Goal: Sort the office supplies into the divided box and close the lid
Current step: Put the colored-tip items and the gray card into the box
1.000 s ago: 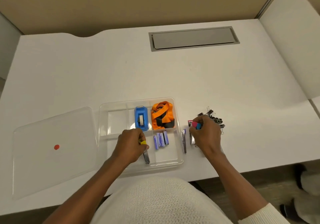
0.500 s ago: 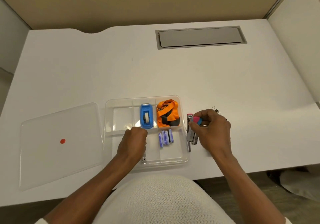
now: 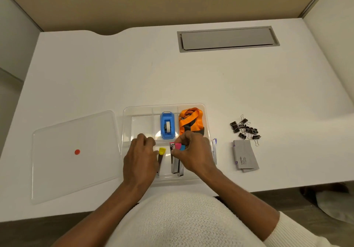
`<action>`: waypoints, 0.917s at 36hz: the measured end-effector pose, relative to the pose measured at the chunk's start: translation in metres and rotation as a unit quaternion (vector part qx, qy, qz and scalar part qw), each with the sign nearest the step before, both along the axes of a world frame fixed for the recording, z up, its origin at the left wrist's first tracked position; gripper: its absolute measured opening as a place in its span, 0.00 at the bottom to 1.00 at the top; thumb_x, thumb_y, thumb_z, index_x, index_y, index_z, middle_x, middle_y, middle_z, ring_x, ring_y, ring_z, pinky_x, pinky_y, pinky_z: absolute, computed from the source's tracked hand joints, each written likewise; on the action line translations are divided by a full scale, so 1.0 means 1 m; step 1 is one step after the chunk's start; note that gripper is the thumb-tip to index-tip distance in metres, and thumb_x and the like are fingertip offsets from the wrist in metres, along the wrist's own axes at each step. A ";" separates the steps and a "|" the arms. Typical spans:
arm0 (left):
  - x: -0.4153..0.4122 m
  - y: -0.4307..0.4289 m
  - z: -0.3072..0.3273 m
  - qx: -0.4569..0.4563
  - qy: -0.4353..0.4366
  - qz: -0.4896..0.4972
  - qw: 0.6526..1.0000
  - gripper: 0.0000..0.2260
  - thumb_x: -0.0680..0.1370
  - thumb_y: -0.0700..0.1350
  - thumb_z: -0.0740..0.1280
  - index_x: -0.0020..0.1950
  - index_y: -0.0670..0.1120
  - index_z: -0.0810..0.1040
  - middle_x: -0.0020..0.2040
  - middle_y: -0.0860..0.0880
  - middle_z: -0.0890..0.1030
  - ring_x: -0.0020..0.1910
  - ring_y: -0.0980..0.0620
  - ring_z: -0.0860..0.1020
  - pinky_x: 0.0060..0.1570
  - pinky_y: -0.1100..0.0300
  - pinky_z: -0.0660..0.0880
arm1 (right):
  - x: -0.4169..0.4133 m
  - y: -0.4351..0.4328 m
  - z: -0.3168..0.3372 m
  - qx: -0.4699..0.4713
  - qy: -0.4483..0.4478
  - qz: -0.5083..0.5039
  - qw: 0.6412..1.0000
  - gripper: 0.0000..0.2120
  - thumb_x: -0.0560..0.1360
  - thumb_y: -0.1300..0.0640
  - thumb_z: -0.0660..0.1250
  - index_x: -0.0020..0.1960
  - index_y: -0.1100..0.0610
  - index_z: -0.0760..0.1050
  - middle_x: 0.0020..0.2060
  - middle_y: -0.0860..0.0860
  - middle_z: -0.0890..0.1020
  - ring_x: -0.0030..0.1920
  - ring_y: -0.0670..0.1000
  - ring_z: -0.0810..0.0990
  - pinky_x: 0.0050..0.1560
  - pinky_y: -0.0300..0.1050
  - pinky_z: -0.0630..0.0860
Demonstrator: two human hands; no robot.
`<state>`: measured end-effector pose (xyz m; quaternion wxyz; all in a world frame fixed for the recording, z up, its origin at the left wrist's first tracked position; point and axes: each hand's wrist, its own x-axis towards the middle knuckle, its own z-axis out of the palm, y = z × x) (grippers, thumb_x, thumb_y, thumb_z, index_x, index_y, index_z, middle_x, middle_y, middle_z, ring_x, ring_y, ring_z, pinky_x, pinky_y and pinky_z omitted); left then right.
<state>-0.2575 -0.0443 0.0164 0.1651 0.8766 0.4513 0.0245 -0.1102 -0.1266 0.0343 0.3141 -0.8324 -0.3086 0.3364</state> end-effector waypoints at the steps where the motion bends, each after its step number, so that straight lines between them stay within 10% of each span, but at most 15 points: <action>1: -0.003 -0.001 -0.001 -0.019 -0.022 0.033 0.999 0.13 0.72 0.41 0.79 0.55 0.41 0.82 0.51 0.43 0.81 0.46 0.45 0.82 0.36 0.56 0.78 | -0.003 0.003 -0.003 -0.003 -0.003 0.006 1.000 0.10 0.69 0.59 0.80 0.47 0.53 0.81 0.39 0.43 0.81 0.40 0.44 0.79 0.39 0.25 0.71; 9: -0.018 -0.004 -0.014 -0.145 -0.049 0.170 0.973 0.09 0.76 0.48 0.77 0.50 0.45 0.83 0.41 0.49 0.86 0.40 0.50 0.83 0.42 0.60 0.76 | -0.020 0.029 -0.019 -0.082 -0.061 0.073 0.992 0.11 0.73 0.57 0.77 0.54 0.58 0.82 0.48 0.52 0.85 0.49 0.51 0.82 0.55 0.48 0.82; 15: -0.020 0.000 -0.016 -0.181 -0.056 0.186 0.964 0.09 0.75 0.47 0.78 0.38 0.51 0.80 0.30 0.60 0.77 0.31 0.60 0.77 0.37 0.62 0.72 | -0.029 0.047 -0.026 -0.142 -0.165 0.146 0.965 0.19 0.78 0.53 0.73 0.66 0.58 0.76 0.56 0.55 0.84 0.54 0.54 0.82 0.55 0.43 0.75; 33: -0.020 0.012 -0.014 -0.232 -0.046 0.149 0.960 0.07 0.77 0.49 0.76 0.43 0.46 0.84 0.39 0.50 0.86 0.37 0.51 0.84 0.44 0.58 0.79 | -0.039 0.031 -0.040 -0.116 -0.171 0.258 0.944 0.24 0.75 0.64 0.75 0.69 0.57 0.72 0.64 0.58 0.79 0.60 0.57 0.81 0.63 0.49 0.78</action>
